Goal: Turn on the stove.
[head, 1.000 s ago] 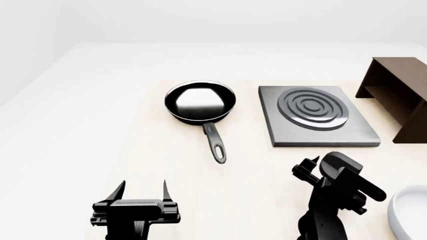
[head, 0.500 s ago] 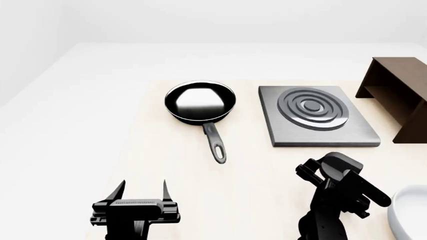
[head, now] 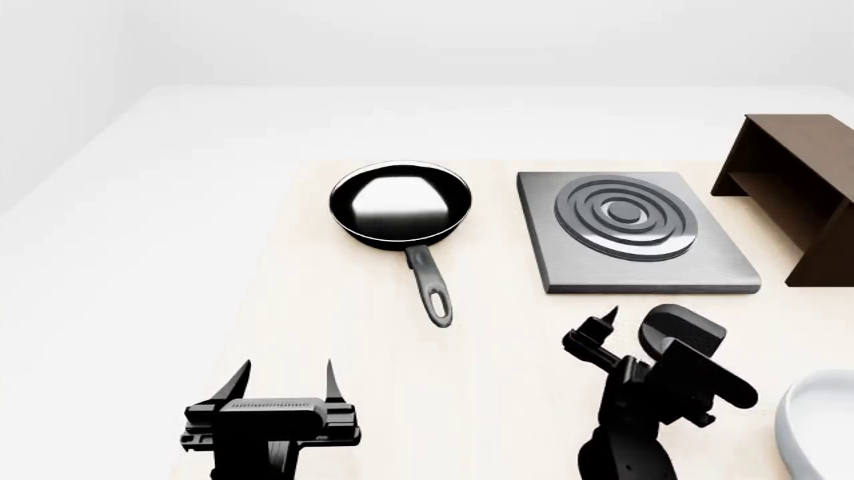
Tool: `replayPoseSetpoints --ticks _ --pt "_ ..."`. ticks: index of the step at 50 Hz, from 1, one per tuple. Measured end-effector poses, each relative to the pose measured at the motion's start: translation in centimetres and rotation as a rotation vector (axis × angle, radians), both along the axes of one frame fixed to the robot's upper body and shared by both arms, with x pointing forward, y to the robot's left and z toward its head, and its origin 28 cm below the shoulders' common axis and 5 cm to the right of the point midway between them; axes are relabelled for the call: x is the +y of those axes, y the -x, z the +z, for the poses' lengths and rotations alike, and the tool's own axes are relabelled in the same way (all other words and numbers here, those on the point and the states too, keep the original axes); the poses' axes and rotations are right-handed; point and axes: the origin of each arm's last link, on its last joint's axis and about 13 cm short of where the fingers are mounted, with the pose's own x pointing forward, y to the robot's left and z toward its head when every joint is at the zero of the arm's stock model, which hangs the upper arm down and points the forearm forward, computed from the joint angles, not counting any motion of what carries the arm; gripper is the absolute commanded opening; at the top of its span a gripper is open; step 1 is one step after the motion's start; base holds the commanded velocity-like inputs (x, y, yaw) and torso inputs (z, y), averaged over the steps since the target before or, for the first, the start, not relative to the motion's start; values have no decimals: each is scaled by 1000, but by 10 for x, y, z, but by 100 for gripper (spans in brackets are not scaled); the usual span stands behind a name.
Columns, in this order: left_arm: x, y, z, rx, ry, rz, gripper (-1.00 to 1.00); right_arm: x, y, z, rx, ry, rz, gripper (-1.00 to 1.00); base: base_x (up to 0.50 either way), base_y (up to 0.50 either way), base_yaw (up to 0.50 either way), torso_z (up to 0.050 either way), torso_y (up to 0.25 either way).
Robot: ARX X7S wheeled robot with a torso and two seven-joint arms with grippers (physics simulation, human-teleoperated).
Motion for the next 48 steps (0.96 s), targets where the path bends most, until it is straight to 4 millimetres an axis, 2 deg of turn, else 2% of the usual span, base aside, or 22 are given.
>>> replayPoseSetpoints --ticks 7,13,17,26,32,39,48 --pt "0 0 0 -1 0 -1 100 13 17 17 -60 22 95 100 0 0 0 0 0" --pt "0 0 0 -1 -1 -2 100 13 49 44 -165 96 144 100 0 0 0 0 0" --pt "0 0 0 -1 -2 -3 100 9 84 62 -270 175 145 100 0 0 0 0 0" --pt "0 0 0 -1 -2 -4 100 -1 174 101 -559 286 89 100 0 0 0 0 0" --pt "0 0 0 -1 0 -5 100 0 215 123 -781 269 107 100 0 0 0 0 0" --pt "0 0 0 -1 1 -6 100 1 239 136 -890 338 136 100 0 0 0 0 0" --pt "0 -1 0 0 4 -6 100 3 250 142 -932 407 184 100 0 0 0 0 0"
